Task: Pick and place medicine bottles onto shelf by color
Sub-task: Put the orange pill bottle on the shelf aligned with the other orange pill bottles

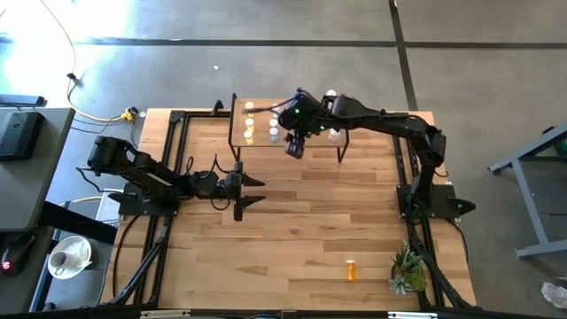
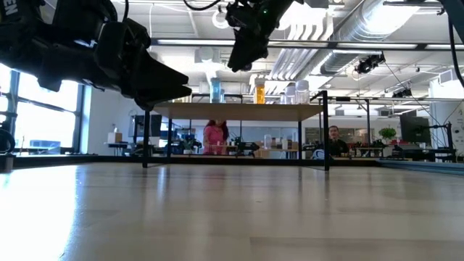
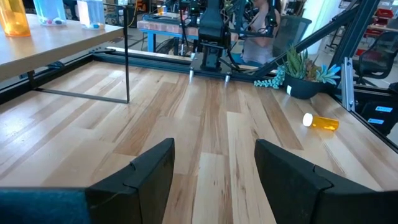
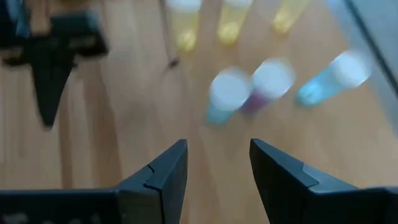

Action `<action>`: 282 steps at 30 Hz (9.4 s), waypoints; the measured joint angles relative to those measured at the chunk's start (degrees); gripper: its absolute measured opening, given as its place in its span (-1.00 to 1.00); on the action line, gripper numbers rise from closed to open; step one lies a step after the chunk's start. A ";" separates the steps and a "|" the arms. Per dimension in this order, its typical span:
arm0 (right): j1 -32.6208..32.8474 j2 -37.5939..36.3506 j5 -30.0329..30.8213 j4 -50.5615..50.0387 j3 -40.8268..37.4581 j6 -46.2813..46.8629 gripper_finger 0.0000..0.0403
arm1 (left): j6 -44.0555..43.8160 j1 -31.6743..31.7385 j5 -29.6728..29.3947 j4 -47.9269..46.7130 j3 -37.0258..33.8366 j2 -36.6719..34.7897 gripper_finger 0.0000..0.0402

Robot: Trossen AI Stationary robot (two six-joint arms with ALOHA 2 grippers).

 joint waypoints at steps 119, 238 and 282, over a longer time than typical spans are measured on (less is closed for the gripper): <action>62.28 1.03 -5.56 11.71 -41.40 117.62 -0.34 | 0.04 0.00 -0.04 -1.42 0.00 0.00 0.05; 34.65 1.13 40.20 14.15 -10.17 18.11 -0.23 | 11.22 0.09 6.36 5.86 12.50 0.02 -0.57; 20.95 -7.87 7.20 10.41 -10.31 3.84 -0.11 | 9.53 -0.04 -3.79 -23.10 21.40 0.00 -0.57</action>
